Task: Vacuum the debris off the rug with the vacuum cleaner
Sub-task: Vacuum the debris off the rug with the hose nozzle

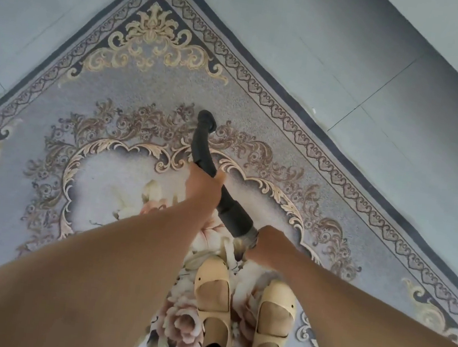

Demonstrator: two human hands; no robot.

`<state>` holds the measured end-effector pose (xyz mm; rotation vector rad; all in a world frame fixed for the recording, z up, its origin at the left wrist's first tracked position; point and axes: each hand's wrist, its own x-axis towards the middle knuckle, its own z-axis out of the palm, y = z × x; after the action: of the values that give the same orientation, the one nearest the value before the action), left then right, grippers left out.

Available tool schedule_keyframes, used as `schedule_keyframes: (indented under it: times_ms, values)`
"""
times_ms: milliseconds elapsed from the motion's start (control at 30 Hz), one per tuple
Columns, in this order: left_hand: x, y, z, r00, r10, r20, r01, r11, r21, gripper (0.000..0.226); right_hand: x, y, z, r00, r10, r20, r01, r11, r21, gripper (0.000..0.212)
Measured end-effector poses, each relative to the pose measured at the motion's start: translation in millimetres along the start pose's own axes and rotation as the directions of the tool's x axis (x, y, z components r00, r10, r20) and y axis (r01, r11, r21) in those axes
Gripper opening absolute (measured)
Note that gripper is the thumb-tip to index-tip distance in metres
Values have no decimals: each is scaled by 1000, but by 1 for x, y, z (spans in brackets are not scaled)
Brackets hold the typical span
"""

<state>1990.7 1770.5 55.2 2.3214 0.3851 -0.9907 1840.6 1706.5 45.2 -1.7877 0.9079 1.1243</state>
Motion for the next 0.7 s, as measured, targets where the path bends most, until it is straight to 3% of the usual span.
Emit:
schedule_keyframes:
  times_ms: [200,367,533,700]
  values:
    - [-54,-27,29,998,-18,61,9,989,149,42,-30,48,31,982,119,147,-116,993,-26,30]
    - [6,13,-4,997,48,54,-51,996,69,48,-3,-8,-2,1000,5,11,-5,999,47,19]
    - [48,31,-33,999,34,18,-34,999,-26,44,23,-54,-12,995,-63,-71,66,997,38,24]
    - [38,8,-9,1000,3,-31,-3,1000,-10,50,28,-25,-1,994,-49,-96,49,999,-6,19]
